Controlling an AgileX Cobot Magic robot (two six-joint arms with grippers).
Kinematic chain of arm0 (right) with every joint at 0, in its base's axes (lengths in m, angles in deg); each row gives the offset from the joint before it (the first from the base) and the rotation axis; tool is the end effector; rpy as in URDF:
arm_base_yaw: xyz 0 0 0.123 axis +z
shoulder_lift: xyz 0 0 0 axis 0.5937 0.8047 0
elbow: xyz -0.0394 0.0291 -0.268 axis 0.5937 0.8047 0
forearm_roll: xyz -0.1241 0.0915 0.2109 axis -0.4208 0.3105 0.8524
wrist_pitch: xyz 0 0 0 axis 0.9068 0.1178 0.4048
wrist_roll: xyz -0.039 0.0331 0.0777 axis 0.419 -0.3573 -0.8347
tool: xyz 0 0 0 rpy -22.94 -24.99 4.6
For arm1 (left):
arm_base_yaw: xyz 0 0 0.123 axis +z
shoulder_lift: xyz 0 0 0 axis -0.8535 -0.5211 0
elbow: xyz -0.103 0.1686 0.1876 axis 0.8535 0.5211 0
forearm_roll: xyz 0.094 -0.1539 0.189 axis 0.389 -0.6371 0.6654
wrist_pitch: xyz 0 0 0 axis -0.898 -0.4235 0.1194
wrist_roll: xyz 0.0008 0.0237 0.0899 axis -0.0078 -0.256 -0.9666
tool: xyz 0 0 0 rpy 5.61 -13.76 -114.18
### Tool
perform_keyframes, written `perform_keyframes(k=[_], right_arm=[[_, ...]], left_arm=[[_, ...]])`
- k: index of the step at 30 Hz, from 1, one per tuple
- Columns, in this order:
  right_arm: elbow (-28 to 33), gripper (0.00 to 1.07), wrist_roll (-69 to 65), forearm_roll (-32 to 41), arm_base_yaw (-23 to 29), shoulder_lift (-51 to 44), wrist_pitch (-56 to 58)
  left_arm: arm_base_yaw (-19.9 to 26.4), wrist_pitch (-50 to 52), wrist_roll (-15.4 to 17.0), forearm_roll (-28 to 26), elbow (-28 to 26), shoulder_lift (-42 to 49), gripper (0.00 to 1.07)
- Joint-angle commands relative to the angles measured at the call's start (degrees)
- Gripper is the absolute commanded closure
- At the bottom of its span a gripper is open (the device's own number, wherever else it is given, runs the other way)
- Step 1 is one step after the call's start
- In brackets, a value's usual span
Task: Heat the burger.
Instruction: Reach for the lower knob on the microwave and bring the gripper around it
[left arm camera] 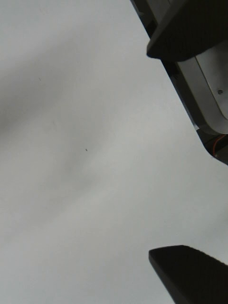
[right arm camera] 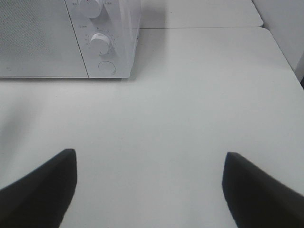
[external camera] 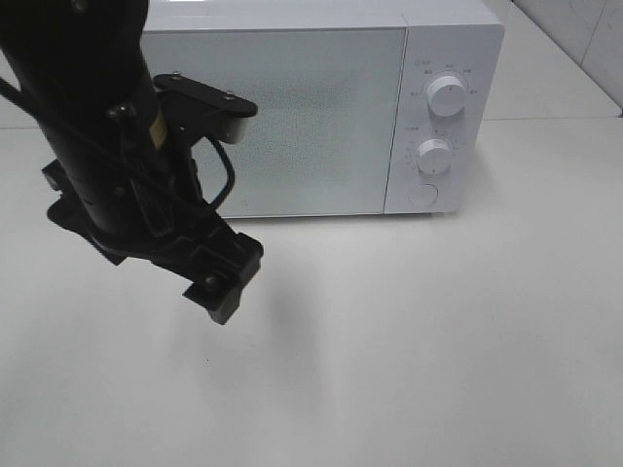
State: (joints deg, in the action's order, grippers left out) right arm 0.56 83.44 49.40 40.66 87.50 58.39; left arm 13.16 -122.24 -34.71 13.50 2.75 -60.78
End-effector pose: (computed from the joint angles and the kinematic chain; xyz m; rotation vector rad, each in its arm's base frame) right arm 0.0219 -0.0002 0.2864 -0.0081 1.9560 0.0651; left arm 0.2347 -0.2296 0.2177 0.8384 2.8817 -0.0048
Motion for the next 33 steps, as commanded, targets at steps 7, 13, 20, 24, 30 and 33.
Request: perform_keyframes(k=[7, 13, 20, 24, 30, 33], right_arm=[[0.1, 0.33, 0.6, 0.1, -0.3, -1.7, -0.6], [0.1, 0.33, 0.6, 0.1, -0.3, -1.7, -0.6], [0.1, 0.33, 0.6, 0.1, -0.3, -1.7, -0.6], [0.1, 0.33, 0.6, 0.1, -0.3, -1.7, -0.6], [0.1, 0.33, 0.6, 0.1, -0.3, -1.7, -0.6], [0.1, 0.33, 0.6, 0.1, -0.3, -1.7, -0.6]], left_arm=[[16.3, -6.8, -10.5, -10.1, 0.1, 2.9, 0.09], [22.4, -6.5, -11.2, -11.3, 2.1, 6.0, 0.09], [34.4, -6.4, -11.5, -12.4, 13.5, 14.9, 0.09], [36.2, -5.6, -11.6, -12.4, 17.9, 18.6, 0.09], [36.2, -4.9, -12.8, -11.4, 25.2, 26.2, 0.09], [36.2, -4.9, -12.8, -10.9, 29.2, 29.9, 0.09]])
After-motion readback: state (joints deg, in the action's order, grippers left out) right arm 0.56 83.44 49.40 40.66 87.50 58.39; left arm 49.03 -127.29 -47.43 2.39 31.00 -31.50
